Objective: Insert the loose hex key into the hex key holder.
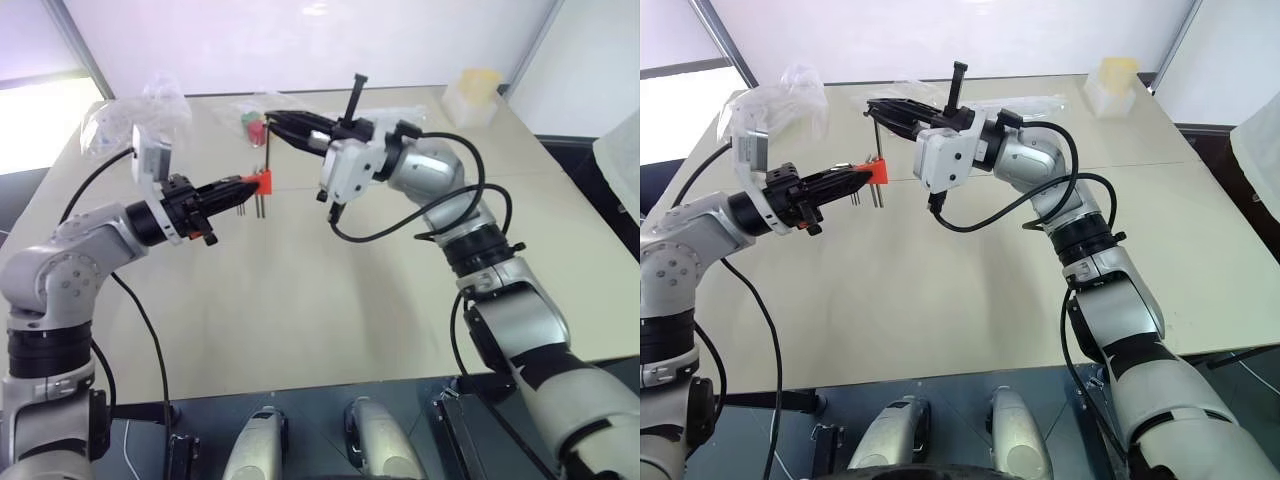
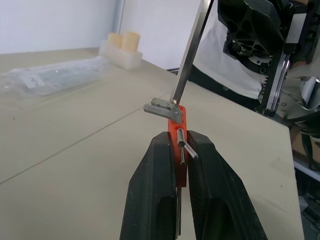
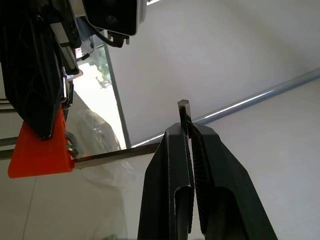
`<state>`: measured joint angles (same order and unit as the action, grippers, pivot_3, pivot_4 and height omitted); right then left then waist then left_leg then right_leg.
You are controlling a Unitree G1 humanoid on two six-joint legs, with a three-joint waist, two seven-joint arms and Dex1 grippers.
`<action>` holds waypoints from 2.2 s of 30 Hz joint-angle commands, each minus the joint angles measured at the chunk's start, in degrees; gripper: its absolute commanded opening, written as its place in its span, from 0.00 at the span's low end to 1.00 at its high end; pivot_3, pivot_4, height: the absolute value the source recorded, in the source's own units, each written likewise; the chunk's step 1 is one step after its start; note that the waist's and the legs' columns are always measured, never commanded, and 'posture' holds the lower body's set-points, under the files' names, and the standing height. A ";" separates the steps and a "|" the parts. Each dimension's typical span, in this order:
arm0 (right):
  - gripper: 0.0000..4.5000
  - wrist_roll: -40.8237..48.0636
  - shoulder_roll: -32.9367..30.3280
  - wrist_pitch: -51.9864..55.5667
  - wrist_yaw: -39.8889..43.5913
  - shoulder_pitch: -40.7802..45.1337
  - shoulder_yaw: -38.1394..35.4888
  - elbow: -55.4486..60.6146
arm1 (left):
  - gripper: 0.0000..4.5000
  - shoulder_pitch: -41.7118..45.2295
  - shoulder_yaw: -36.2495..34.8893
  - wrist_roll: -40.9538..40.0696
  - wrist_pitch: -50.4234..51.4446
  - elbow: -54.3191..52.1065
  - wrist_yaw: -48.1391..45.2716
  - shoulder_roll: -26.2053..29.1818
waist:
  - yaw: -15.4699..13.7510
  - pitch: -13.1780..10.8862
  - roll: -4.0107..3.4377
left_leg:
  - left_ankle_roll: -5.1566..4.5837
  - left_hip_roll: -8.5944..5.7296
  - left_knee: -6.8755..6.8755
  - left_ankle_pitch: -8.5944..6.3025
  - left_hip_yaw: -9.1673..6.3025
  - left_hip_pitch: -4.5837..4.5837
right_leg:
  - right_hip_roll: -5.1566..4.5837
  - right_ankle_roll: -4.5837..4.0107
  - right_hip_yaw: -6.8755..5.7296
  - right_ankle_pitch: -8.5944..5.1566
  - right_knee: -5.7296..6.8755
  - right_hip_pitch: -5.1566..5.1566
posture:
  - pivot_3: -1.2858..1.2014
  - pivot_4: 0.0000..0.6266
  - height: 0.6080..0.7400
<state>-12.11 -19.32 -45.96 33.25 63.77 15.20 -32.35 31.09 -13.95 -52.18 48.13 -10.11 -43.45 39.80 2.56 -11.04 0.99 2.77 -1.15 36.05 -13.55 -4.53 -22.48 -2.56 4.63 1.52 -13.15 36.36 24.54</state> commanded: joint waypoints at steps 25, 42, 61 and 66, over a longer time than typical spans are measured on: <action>0.01 4.09 0.26 3.73 5.94 0.51 0.12 2.03 | 0.00 1.07 -1.42 -0.77 -1.06 -3.13 -0.21 -0.01 | -0.01 0.00 0.00 | 0.00 0.00 0.01 0.00 0.00 0.00 | 0.00 0.00 0.00 0.00 0.01 0.00 | 0.52 0.24 1.00; 0.01 6.91 1.30 5.99 9.76 1.18 0.33 3.26 | 0.00 0.77 -1.30 -0.63 -0.98 -3.76 -0.14 -0.58 | -0.02 0.00 0.00 | 0.00 0.00 0.01 0.00 0.00 0.00 | 0.00 0.00 0.00 0.00 0.01 0.00 | 0.52 0.24 1.00; 0.01 5.86 0.53 7.28 9.98 1.53 -0.14 1.73 | 0.00 0.55 -1.68 -1.01 -0.85 -4.20 -0.03 -0.58 | -0.02 0.00 0.00 | 0.00 0.00 0.01 0.00 0.00 0.00 | 0.00 0.00 0.00 0.00 0.01 0.00 | 0.52 0.24 1.00; 0.01 5.20 -0.02 7.28 9.70 1.63 -0.23 1.20 | 0.00 0.64 -1.77 -1.09 -0.87 -4.21 0.01 -0.58 | -0.02 0.00 0.00 | 0.00 0.00 0.01 0.00 0.00 0.00 | 0.00 0.00 0.00 0.00 0.01 0.00 | 0.52 0.24 1.00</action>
<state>-6.29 -19.11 -38.17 42.86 64.15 15.05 -31.33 30.75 -13.80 -51.84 48.38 -11.54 -43.27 39.23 2.55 -11.04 0.99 2.77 -1.15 36.06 -13.55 -4.53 -22.48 -2.56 4.63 1.52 -13.14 36.38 24.54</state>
